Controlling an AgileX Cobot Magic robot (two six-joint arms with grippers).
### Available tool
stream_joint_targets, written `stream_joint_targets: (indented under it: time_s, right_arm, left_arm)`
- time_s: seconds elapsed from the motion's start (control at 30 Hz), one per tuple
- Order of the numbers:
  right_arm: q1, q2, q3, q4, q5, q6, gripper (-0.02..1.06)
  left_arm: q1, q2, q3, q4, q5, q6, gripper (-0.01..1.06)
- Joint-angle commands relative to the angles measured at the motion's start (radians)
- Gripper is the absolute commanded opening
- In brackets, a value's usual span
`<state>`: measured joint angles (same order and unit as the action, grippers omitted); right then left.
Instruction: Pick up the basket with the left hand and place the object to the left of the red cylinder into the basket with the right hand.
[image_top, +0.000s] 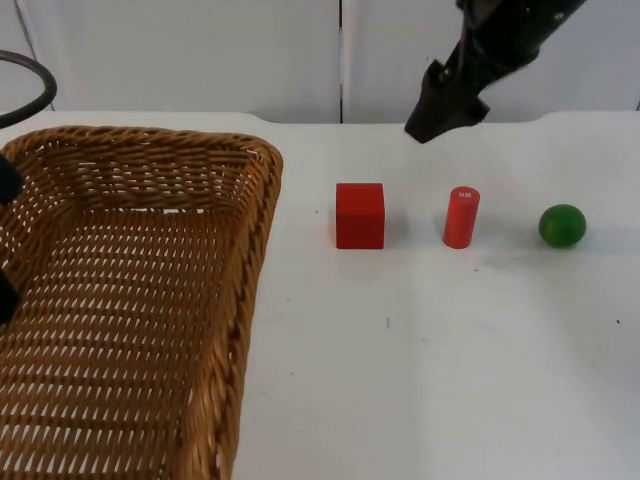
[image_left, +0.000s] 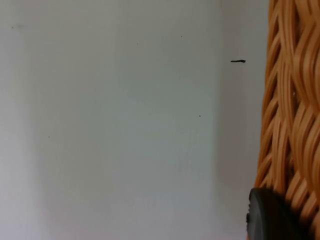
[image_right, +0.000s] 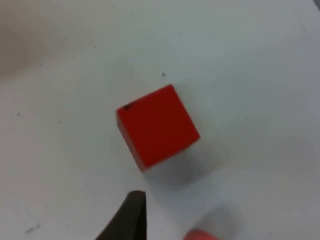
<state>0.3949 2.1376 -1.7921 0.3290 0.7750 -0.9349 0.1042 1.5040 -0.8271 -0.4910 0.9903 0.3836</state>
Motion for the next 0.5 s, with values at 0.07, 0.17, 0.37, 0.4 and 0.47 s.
stream_joint_targets:
  time_s: [0.07, 0.17, 0.37, 0.4, 0.47]
  right_arm:
    - [0.010, 0.049, -0.040, 0.095, 0.006, -0.116, 1.05]
    - [0.010, 0.092, -0.075, 0.108, 0.013, -0.145, 1.05]
    - [0.010, 0.204, -0.197, 0.140, 0.100, -0.183, 1.05]
    - [0.010, 0.228, -0.230, 0.145, 0.125, -0.183, 1.05]
    - [0.010, 0.270, -0.283, 0.145, 0.147, -0.183, 1.05]
  left_arm:
    - [0.003, -0.008, -0.006, -0.031, 0.020, 0.002, 0.00]
    - [0.003, -0.008, -0.006, -0.032, 0.024, 0.002, 0.00]
    - [0.003, -0.008, -0.006, -0.042, 0.024, 0.002, 0.00]
    - [0.003, -0.008, -0.006, -0.044, 0.024, 0.002, 0.00]
    - [0.003, -0.008, -0.006, -0.048, 0.024, 0.002, 0.00]
